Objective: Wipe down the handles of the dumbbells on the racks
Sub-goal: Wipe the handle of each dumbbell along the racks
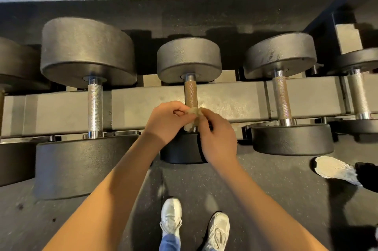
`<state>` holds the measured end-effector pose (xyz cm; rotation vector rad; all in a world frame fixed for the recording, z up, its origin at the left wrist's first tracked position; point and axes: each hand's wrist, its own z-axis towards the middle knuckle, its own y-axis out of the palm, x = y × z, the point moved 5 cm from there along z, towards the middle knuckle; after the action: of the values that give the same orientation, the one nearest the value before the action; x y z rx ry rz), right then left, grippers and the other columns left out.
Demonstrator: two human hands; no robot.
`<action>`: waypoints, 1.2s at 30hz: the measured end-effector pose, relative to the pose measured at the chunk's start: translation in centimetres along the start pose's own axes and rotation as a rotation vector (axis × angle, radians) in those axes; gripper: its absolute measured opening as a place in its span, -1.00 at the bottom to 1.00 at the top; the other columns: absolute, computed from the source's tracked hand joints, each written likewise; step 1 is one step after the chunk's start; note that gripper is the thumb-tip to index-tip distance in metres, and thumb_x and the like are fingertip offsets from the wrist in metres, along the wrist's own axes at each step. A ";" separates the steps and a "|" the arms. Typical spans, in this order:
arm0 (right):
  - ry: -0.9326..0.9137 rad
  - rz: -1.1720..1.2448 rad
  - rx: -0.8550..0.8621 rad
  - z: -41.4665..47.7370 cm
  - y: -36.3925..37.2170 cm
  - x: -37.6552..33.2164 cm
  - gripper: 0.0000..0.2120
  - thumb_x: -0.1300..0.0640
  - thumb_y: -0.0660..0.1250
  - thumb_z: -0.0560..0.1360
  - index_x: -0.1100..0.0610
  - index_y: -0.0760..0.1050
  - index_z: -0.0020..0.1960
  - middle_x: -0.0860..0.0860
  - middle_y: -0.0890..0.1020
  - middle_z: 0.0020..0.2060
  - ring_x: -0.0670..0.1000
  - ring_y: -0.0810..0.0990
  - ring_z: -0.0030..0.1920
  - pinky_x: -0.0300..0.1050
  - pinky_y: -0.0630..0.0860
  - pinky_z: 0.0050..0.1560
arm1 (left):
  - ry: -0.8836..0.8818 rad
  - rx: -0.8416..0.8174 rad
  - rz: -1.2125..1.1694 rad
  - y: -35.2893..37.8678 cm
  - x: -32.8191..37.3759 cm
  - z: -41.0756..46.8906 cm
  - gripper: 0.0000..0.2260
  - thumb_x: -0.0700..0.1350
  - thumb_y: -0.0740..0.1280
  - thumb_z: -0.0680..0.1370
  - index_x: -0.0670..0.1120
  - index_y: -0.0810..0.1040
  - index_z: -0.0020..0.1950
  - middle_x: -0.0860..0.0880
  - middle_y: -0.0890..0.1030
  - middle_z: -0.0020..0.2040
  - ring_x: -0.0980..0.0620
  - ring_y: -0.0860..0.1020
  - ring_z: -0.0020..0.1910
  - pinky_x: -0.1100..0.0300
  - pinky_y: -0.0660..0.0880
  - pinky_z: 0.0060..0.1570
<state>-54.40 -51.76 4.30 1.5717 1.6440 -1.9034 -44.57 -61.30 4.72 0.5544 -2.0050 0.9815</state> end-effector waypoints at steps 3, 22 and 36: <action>-0.021 0.180 -0.106 0.9 -0.5 -0.5 -0.80 -0.02 0.24 0.58 -0.10 0.54 0.16 -0.17 0.64 -0.06 -0.17 0.58 -0.08 -0.18 0.52 -0.04 | 0.053 0.001 -0.059 -0.3 1.2 -0.3 -0.92 -0.14 0.39 0.51 0.01 0.61 -0.17 0.05 0.62 -0.21 0.08 0.56 -0.17 0.14 0.51 -0.01; 0.115 0.020 -0.150 5.2 0.3 -0.4 -0.80 0.10 0.36 0.51 0.13 0.66 -0.24 -0.07 0.62 -0.39 -0.14 0.56 -0.31 -0.24 0.47 -0.17 | 0.382 0.225 0.384 -5.3 3.1 4.2 -0.63 -0.19 0.11 0.65 -0.09 0.32 0.47 -0.01 0.34 0.40 0.09 0.26 0.38 0.44 0.09 0.27; 0.202 0.252 0.178 9.6 1.6 -1.9 -0.86 0.06 0.37 0.49 0.06 0.56 -0.23 -0.03 0.60 -0.31 -0.06 0.54 -0.26 -0.16 0.49 -0.23 | 0.438 0.199 0.400 -6.0 2.9 4.6 -0.65 -0.19 0.13 0.65 -0.07 0.38 0.44 0.00 0.38 0.39 0.07 0.29 0.39 0.55 0.09 0.23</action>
<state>-58.02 -60.90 3.18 1.9927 1.2946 -1.8514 -44.42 -68.73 8.07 0.0215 -1.6583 1.4170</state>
